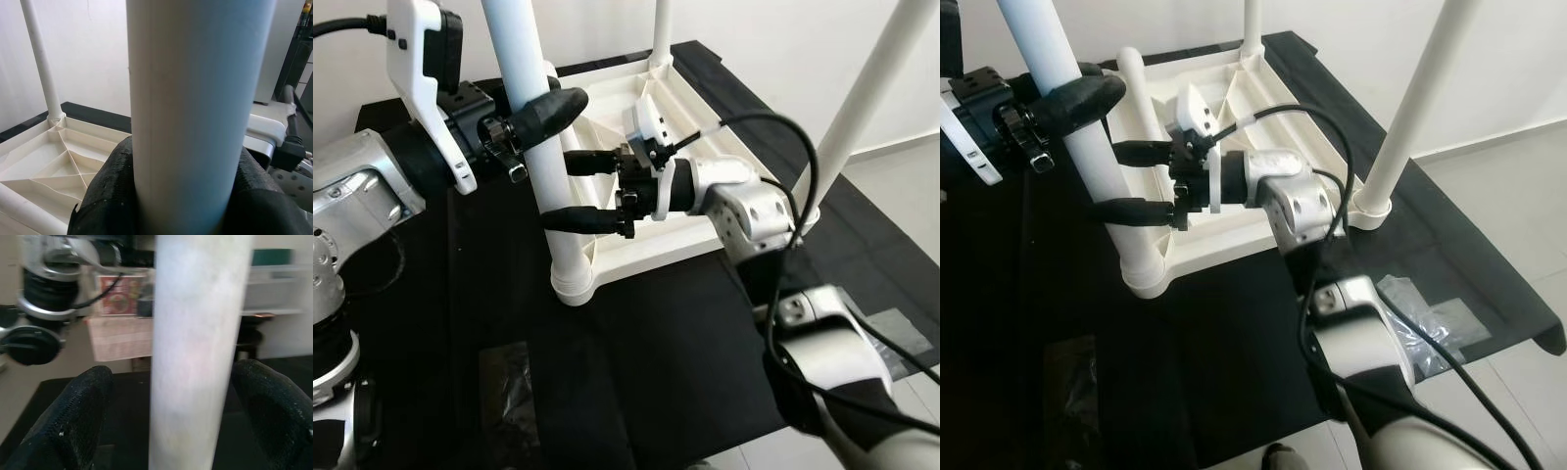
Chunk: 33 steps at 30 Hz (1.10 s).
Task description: Building children table
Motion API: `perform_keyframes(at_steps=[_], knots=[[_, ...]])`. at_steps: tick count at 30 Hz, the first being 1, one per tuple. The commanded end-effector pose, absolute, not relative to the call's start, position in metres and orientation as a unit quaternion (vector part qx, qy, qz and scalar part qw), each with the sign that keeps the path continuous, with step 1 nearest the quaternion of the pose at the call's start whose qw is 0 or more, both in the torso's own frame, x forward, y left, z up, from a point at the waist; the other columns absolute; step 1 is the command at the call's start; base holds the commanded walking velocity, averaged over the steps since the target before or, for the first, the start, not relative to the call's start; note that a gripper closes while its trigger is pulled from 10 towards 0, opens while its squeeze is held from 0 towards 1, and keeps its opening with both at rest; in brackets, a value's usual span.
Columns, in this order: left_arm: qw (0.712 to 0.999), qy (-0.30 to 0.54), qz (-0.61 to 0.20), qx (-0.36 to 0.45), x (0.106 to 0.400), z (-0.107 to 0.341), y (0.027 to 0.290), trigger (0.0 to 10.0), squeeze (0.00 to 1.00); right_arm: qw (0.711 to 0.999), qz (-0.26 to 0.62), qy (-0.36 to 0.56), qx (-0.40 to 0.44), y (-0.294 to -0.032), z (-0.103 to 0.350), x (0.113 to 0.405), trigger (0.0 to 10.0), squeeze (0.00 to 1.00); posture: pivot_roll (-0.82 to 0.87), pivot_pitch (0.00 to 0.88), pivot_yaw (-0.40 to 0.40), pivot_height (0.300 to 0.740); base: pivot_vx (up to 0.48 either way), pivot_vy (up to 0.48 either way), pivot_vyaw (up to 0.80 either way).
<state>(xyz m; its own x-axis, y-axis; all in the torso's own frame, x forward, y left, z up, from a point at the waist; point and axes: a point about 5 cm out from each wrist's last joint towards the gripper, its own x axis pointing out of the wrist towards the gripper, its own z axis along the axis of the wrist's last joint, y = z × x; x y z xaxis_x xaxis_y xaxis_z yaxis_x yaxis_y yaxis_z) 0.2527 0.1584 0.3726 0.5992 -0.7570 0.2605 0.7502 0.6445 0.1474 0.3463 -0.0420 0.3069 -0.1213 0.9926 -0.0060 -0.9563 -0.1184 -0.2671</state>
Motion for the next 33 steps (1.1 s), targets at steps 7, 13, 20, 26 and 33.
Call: perform_keyframes(at_steps=[7, 13, 20, 26, 33], knots=[[0.895, -0.121, -0.429, 0.022, 0.248, 0.365, 0.156, 0.0, 0.0, 0.563, 0.816, -0.075, -0.112, -0.031, 0.304, 0.342, 0.0, 0.0, 0.14, 0.281, -0.005, 0.74, 0.0, 0.0, 0.0], [0.893, -0.12, -0.434, 0.021, 0.248, 0.365, 0.153, 0.0, 0.0, 0.555, 0.82, -0.074, -0.116, -0.027, 0.301, 0.342, 0.0, 0.0, 0.14, 0.283, -0.005, 0.74, 0.0, 0.0, 0.0], [0.897, -0.128, -0.422, 0.026, 0.25, 0.366, 0.152, 10.0, 0.0, 0.577, 0.805, -0.085, -0.109, -0.033, 0.296, 0.348, 0.0, 0.0, 0.11, 0.277, -0.005, 0.74, 0.0, 0.0, 0.0], [0.917, -0.139, -0.372, 0.015, 0.26, 0.371, 0.161, 10.0, 1.0, 0.678, 0.726, -0.074, -0.082, -0.034, 0.283, 0.357, 0.0, 0.0, 0.08, 0.275, -0.015, 0.74, 0.0, 0.0, 0.0], [0.92, -0.152, -0.362, -0.01, 0.262, 0.378, 0.172, 10.0, 0.0, 0.915, 0.4, -0.027, -0.037, -0.004, 0.218, 0.331, 0.0, 0.0, 0.06, 0.277, -0.01, 0.74, 0.0, 0.0, 0.0]])
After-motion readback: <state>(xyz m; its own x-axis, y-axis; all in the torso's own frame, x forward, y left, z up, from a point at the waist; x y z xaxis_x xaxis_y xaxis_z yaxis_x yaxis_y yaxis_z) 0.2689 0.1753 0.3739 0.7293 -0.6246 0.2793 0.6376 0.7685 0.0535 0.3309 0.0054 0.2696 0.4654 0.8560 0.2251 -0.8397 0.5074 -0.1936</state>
